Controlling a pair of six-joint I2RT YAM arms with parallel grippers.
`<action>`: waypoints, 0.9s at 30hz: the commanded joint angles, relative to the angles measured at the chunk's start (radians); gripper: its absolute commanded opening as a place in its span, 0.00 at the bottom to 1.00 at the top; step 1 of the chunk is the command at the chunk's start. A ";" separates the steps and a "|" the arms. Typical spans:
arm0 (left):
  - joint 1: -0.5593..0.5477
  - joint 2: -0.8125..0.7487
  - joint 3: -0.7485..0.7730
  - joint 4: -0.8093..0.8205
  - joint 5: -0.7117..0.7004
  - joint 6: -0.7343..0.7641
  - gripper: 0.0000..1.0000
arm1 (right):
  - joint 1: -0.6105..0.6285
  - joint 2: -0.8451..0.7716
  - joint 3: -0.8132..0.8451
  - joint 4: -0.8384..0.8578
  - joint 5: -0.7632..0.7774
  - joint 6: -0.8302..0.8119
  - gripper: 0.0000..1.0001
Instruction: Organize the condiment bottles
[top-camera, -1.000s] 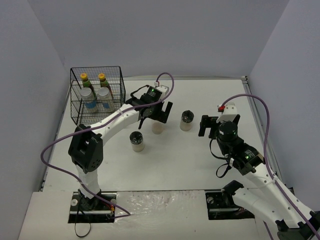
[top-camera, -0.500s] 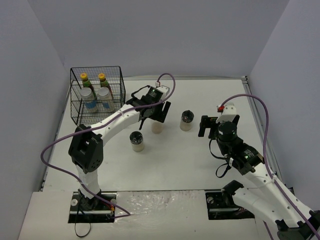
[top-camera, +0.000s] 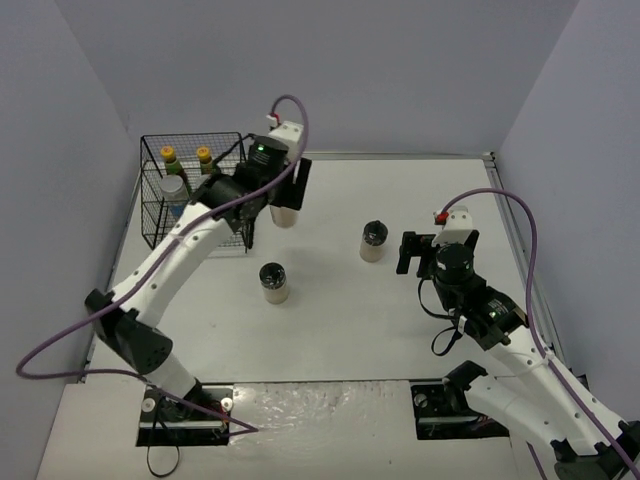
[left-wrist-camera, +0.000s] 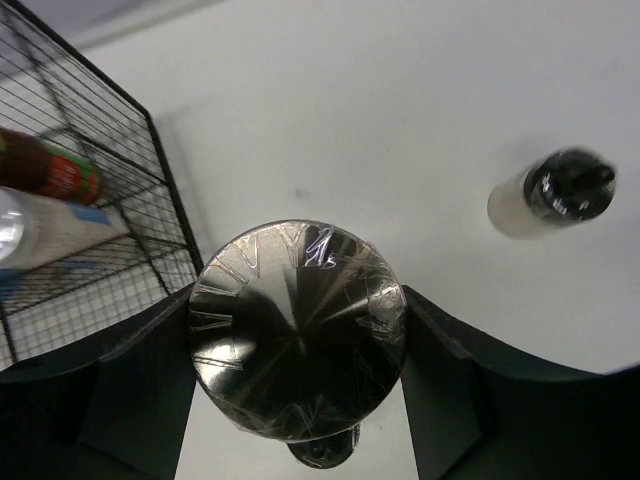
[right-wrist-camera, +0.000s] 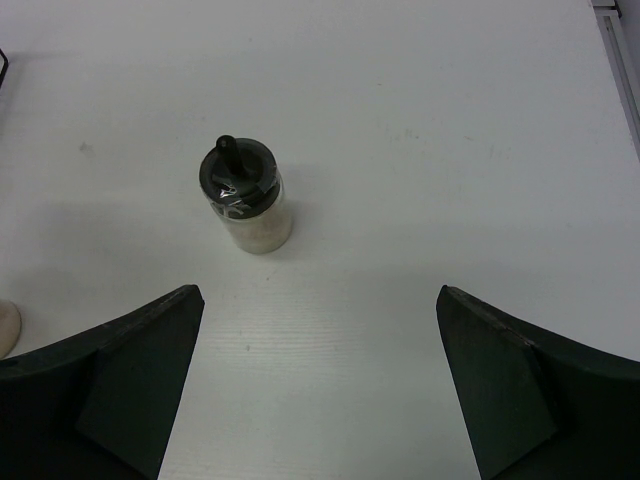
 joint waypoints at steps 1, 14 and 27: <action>0.150 -0.142 0.132 0.024 -0.059 0.010 0.00 | -0.006 0.007 0.006 0.043 0.025 0.008 1.00; 0.395 -0.105 0.134 0.177 0.124 -0.022 0.00 | -0.006 0.009 0.004 0.044 0.016 0.005 1.00; 0.437 0.007 0.181 0.224 0.145 -0.021 0.00 | -0.006 0.005 0.000 0.043 0.009 0.006 1.00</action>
